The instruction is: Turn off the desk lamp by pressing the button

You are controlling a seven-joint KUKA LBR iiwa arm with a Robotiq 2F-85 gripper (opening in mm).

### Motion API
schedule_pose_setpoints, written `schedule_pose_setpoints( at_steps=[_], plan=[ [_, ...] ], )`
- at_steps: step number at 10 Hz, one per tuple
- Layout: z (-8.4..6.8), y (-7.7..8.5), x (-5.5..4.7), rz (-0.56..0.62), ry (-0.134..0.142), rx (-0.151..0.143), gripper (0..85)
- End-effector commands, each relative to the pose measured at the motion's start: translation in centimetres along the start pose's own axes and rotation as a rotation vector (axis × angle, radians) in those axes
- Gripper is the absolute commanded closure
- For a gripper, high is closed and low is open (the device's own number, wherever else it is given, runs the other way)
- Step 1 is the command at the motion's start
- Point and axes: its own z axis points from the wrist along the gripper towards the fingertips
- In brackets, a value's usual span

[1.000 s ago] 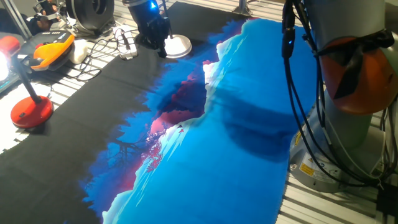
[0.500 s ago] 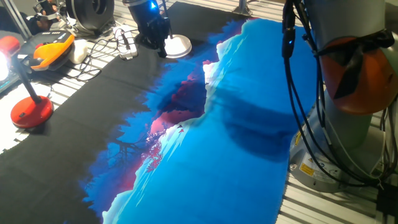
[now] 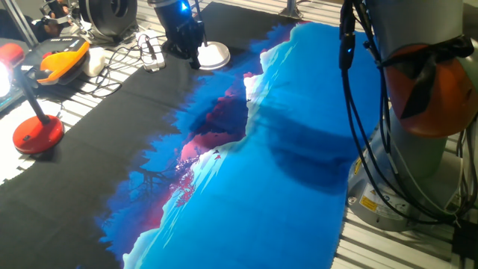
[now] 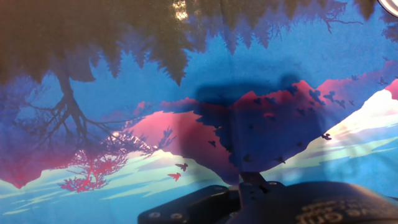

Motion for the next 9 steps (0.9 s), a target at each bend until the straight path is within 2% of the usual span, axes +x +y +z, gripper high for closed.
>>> schedule_pose_setpoints(
  at_steps=[1,6,9],
  plan=[
    [0.01,0.00,0.00,-0.008,0.000,0.002,85.0],
    [0.02,0.00,0.01,-0.005,0.003,0.000,85.0],
    [0.02,0.00,0.01,0.001,-0.004,-0.002,85.0]
  ],
)
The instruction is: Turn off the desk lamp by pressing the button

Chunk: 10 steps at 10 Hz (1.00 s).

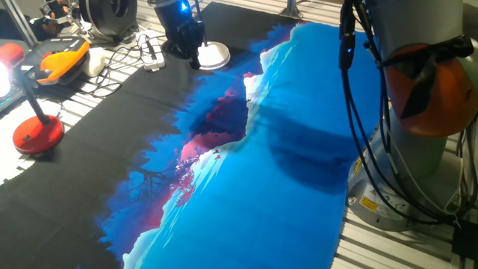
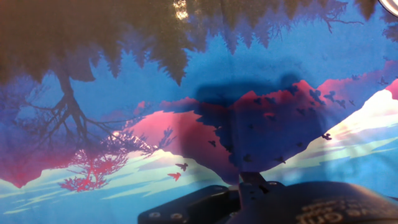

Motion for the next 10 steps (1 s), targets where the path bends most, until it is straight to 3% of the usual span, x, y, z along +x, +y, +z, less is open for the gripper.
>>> schedule_pose_setpoints(
  at_steps=[1,2,3,4,5,7,10],
  plan=[
    [-0.03,0.02,0.01,-0.004,-0.098,0.020,85.0],
    [-0.03,0.02,0.01,-0.004,-0.139,0.032,85.0],
    [-0.03,0.02,0.01,0.002,-0.119,0.051,85.0],
    [-0.03,0.02,0.01,0.009,-0.119,0.091,85.0],
    [-0.03,0.02,0.01,0.021,-0.130,0.115,85.0],
    [-0.03,0.02,0.01,0.052,-0.150,0.192,85.0],
    [-0.03,0.02,0.01,0.094,-0.130,0.226,85.0]
  ],
)
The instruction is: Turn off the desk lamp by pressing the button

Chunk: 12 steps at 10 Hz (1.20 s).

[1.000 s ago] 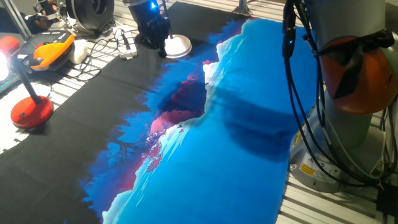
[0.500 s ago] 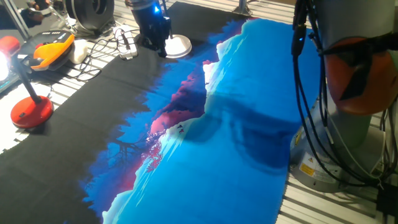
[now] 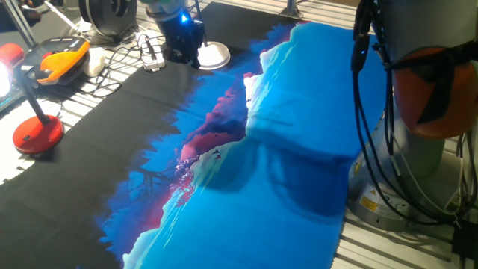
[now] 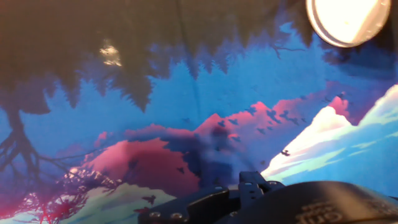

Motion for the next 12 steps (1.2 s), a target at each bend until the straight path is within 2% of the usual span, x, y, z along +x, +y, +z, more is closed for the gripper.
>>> schedule_pose_setpoints(
  at_steps=[1,2,3,4,6,9,11,12],
  plan=[
    [0.0,0.0,0.0,-0.002,0.005,0.002,85.0],
    [0.0,0.0,0.0,-0.005,0.012,-0.051,85.0],
    [0.0,0.0,0.0,-0.011,0.016,-0.054,85.0],
    [0.0,0.0,0.0,-0.021,-0.009,-0.010,85.0],
    [0.0,0.0,0.0,-0.087,-0.044,0.103,85.0],
    [0.0,0.0,0.0,-0.131,-0.062,0.149,85.0],
    [1.3,-1.4,-1.6,-0.165,-0.072,0.153,85.0],
    [2.4,-2.5,-2.7,-0.187,-0.081,0.154,85.0]
  ],
)
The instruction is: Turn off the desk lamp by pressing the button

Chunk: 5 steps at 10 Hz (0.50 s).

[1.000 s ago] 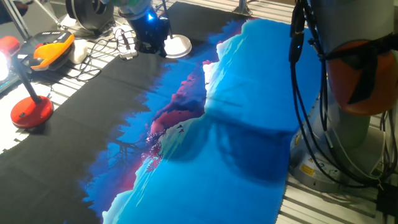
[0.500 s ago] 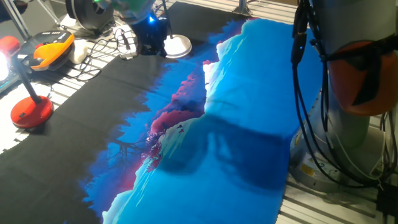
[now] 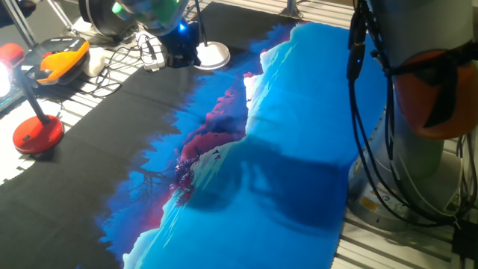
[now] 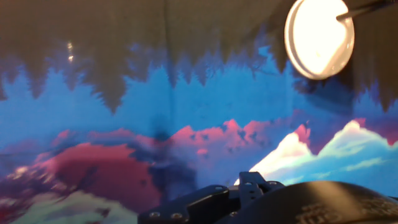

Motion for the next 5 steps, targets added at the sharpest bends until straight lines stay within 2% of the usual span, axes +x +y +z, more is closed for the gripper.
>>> schedule_pose_setpoints(
  at_steps=[1,2,3,5],
  plan=[
    [1.2,-1.4,-0.7,-0.010,-0.002,-0.005,85.0],
    [2.4,-2.2,-1.5,-0.031,-0.018,0.015,85.0],
    [3.9,-3.2,-2.2,-0.043,-0.039,0.013,85.0],
    [6.2,-5.4,-3.7,-0.077,-0.064,-0.019,85.0]
  ],
)
